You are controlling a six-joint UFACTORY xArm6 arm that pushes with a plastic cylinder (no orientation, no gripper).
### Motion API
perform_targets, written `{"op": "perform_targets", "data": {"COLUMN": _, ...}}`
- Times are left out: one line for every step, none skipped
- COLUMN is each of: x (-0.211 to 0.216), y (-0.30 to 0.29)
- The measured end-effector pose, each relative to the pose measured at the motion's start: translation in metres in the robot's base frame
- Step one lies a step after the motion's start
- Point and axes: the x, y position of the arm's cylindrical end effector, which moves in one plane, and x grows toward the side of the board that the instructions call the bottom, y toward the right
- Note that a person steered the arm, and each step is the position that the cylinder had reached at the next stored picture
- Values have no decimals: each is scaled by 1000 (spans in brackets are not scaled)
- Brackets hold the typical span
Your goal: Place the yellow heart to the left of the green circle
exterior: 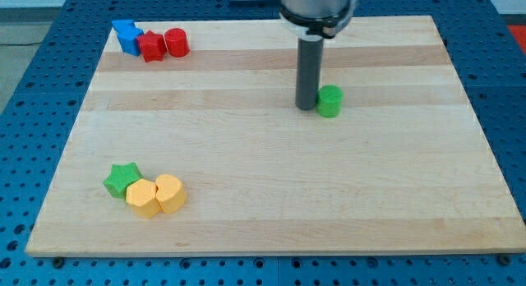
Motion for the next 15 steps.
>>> {"op": "perform_targets", "data": {"x": 0, "y": 3}}
{"op": "perform_targets", "data": {"x": 1, "y": 3}}
{"op": "perform_targets", "data": {"x": 30, "y": 14}}
{"op": "perform_targets", "data": {"x": 69, "y": 16}}
{"op": "perform_targets", "data": {"x": 128, "y": 5}}
{"op": "perform_targets", "data": {"x": 179, "y": -38}}
{"op": "perform_targets", "data": {"x": 202, "y": -111}}
{"op": "perform_targets", "data": {"x": 204, "y": -172}}
{"op": "perform_targets", "data": {"x": 202, "y": -201}}
{"op": "perform_targets", "data": {"x": 188, "y": -208}}
{"op": "perform_targets", "data": {"x": 164, "y": -198}}
{"op": "perform_targets", "data": {"x": 143, "y": -195}}
{"op": "perform_targets", "data": {"x": 133, "y": -173}}
{"op": "perform_targets", "data": {"x": 130, "y": -151}}
{"op": "perform_targets", "data": {"x": 123, "y": -138}}
